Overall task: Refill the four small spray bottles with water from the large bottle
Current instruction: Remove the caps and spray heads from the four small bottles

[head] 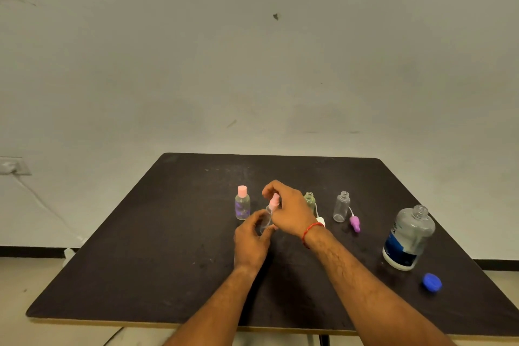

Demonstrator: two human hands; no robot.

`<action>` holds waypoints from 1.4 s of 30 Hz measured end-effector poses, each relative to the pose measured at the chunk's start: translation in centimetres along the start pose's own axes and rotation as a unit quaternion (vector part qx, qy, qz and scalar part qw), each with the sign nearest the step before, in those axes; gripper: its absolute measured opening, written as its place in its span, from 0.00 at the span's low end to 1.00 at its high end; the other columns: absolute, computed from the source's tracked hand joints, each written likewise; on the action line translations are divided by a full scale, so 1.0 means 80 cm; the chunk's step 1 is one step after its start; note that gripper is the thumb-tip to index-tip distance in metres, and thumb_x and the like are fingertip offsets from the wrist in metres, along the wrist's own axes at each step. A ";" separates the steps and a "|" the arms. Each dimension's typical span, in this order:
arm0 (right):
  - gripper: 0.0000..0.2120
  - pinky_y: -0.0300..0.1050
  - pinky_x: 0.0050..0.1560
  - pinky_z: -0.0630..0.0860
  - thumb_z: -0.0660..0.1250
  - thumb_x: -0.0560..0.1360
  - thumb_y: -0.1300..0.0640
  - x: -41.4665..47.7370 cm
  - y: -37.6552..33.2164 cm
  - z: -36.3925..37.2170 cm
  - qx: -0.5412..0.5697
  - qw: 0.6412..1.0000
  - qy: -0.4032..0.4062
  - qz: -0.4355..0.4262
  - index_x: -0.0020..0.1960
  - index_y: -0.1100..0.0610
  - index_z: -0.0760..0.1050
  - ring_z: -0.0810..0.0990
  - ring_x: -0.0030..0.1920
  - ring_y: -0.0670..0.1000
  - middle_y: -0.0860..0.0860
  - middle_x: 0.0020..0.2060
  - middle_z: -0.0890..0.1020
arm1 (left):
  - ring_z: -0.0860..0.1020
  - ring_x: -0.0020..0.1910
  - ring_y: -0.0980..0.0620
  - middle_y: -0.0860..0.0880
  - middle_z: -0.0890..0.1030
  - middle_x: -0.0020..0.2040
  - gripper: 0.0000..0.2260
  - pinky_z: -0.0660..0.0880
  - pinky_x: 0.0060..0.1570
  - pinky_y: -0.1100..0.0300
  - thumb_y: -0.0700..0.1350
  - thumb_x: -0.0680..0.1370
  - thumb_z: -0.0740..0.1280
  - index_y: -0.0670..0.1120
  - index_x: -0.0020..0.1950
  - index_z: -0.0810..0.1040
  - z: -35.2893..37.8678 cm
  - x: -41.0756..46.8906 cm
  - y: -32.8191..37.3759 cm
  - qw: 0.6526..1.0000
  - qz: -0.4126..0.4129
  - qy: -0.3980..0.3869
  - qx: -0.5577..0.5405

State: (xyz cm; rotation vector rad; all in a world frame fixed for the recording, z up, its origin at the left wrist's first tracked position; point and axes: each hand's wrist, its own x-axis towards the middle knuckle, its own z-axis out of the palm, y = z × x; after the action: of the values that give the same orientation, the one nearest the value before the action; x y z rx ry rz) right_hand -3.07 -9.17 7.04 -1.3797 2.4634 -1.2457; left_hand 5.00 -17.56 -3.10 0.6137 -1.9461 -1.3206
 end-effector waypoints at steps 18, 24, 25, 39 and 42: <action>0.11 0.39 0.43 0.77 0.71 0.72 0.54 -0.004 0.008 0.005 -0.013 0.996 0.060 0.070 0.52 0.51 0.74 0.79 0.45 0.46 0.46 0.44 0.79 | 0.79 0.56 0.63 0.60 0.81 0.55 0.17 0.74 0.57 0.71 0.42 0.76 0.75 0.52 0.63 0.80 -0.002 -0.004 0.006 1.000 -0.008 -0.005 -0.012; 0.08 0.41 0.43 0.77 0.67 0.70 0.64 -0.005 0.005 0.000 -0.045 0.998 0.026 0.029 0.46 0.54 0.78 0.78 0.45 0.48 0.49 0.44 0.80 | 0.79 0.56 0.63 0.62 0.81 0.54 0.17 0.76 0.59 0.66 0.42 0.76 0.75 0.54 0.62 0.80 -0.002 -0.003 0.004 1.000 -0.004 -0.007 0.001; 0.12 0.43 0.45 0.78 0.66 0.68 0.67 -0.004 0.004 -0.002 -0.037 0.999 0.010 0.016 0.48 0.54 0.79 0.78 0.47 0.49 0.49 0.46 0.80 | 0.79 0.56 0.63 0.62 0.81 0.54 0.17 0.76 0.59 0.66 0.41 0.76 0.75 0.55 0.62 0.80 -0.001 -0.002 0.003 1.000 -0.003 -0.006 -0.003; 0.13 0.38 0.45 0.75 0.66 0.69 0.67 -0.005 0.006 -0.004 -0.014 1.000 0.009 0.016 0.49 0.53 0.79 0.77 0.47 0.46 0.48 0.46 0.79 | 0.80 0.57 0.62 0.59 0.82 0.55 0.17 0.76 0.61 0.64 0.41 0.75 0.75 0.52 0.64 0.80 -0.001 0.000 0.001 1.000 -0.020 -0.011 0.001; 0.16 0.35 0.48 0.75 0.65 0.70 0.66 -0.006 0.005 -0.002 0.007 1.000 0.015 0.012 0.55 0.52 0.76 0.77 0.51 0.45 0.48 0.51 0.79 | 0.80 0.57 0.61 0.58 0.82 0.57 0.18 0.75 0.62 0.64 0.41 0.76 0.75 0.52 0.64 0.80 -0.001 -0.001 0.002 1.000 -0.023 -0.008 -0.002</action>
State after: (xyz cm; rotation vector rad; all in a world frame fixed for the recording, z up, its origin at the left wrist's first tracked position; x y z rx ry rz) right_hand -3.16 -8.64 6.71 -1.3340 2.4781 -1.2850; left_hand 5.09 -17.52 -2.95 0.6513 -1.9531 -1.3600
